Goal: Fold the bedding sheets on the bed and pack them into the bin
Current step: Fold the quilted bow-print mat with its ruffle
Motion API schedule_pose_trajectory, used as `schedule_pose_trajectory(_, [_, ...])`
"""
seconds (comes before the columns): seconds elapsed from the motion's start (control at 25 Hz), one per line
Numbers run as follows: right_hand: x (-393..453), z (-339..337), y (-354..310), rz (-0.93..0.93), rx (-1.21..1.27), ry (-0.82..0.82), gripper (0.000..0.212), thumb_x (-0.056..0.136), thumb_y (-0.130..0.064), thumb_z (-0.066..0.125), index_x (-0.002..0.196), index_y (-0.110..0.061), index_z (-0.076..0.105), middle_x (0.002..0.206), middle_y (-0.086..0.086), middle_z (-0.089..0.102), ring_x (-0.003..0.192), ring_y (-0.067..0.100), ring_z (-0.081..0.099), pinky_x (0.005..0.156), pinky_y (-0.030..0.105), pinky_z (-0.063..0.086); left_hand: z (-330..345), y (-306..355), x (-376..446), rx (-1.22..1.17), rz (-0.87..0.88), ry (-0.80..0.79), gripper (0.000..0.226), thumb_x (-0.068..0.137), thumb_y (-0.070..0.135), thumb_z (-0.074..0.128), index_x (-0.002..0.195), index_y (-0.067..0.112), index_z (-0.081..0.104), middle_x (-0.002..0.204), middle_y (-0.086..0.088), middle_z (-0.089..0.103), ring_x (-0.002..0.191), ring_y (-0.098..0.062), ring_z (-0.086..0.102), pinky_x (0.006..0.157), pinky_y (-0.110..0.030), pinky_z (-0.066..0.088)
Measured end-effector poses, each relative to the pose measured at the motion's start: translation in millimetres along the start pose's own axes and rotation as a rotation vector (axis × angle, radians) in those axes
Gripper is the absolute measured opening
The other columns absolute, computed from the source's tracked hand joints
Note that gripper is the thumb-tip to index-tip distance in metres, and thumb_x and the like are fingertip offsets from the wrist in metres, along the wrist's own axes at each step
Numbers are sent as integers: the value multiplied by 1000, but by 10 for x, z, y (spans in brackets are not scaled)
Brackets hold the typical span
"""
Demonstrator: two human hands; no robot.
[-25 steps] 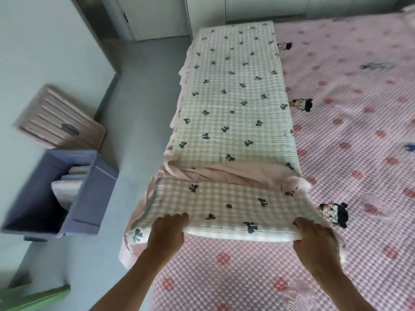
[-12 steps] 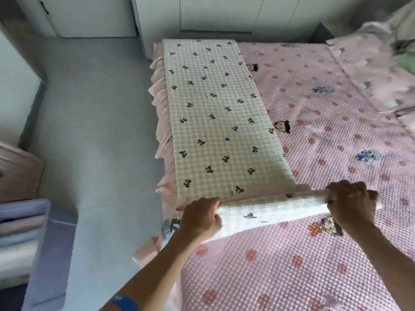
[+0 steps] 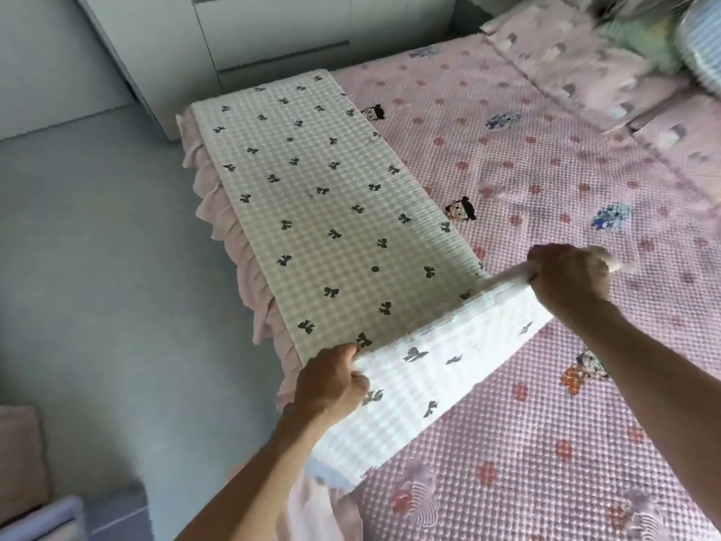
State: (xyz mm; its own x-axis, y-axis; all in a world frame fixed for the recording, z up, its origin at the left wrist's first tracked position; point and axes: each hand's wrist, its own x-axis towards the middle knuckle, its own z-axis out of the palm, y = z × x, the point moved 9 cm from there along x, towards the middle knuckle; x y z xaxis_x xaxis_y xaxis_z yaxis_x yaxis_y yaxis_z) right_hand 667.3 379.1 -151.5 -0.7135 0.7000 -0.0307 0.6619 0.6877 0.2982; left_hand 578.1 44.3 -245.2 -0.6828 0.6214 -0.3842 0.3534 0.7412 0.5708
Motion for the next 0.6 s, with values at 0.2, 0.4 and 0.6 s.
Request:
schedule_pose_trajectory(0.2, [814,145,-527,52,220,-87,19,92,-18,58,110,-16,64,113,6,63,104,33,65,78,40,52,-260,-344,944,-35,-84,-157,13,76,11,53,80,22,59,63,10,52,53,-5,48,52,-22,38])
schedule_pose_trajectory(0.4, [1694,795,-1154,23,219,-156,26,91,-15,61,118,-17,61,117,1,61,104,27,67,75,34,49,-283,-868,2022,16,-202,-283,25,70,21,53,93,15,62,71,6,55,51,-6,48,54,-26,39])
schedule_pose_trajectory(0.6, [2142,1360,-1670,15,396,-193,54,90,1,51,139,-19,43,142,3,45,112,28,56,82,40,47,18,-1237,2643,-30,-230,-421,46,76,14,63,122,11,58,92,-9,68,57,-4,51,49,-20,40])
